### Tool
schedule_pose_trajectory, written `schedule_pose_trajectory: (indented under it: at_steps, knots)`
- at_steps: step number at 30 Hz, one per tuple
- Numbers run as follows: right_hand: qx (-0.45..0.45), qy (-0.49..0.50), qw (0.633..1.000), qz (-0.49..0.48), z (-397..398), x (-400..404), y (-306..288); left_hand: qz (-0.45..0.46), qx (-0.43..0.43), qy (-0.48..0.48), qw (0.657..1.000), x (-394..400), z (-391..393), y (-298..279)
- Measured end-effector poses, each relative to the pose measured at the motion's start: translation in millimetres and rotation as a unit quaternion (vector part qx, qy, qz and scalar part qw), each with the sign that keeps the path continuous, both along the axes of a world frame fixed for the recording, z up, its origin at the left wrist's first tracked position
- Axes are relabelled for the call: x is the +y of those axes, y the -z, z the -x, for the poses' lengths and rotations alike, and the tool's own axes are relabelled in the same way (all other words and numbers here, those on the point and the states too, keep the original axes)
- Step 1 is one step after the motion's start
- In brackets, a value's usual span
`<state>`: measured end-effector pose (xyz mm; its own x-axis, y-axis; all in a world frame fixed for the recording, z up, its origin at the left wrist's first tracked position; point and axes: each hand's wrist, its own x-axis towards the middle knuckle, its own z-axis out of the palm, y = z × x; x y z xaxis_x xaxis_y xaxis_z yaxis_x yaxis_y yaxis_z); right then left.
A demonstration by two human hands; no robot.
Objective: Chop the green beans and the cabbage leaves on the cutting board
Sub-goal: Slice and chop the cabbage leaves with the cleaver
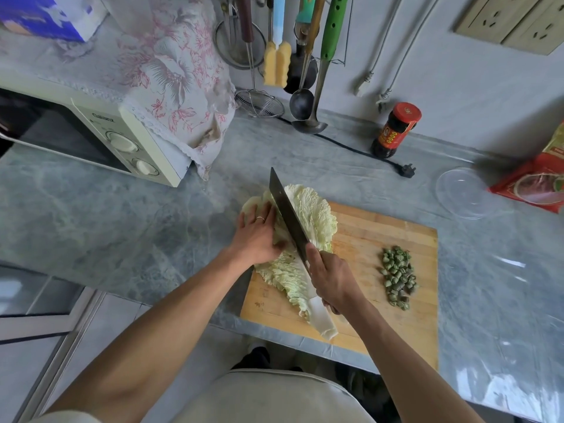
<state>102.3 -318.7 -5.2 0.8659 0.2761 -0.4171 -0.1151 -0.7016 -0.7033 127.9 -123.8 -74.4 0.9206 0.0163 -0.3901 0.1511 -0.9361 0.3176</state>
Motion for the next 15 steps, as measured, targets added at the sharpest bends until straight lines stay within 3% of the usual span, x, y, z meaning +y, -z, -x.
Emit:
schedule_pose_trajectory:
  at_steps: [15]
  knots:
    - [-0.009, -0.013, 1.0, 0.002, -11.5, 6.8, 0.7, -0.005, -0.014, -0.007, 1.0, -5.1, 1.7, 1.1]
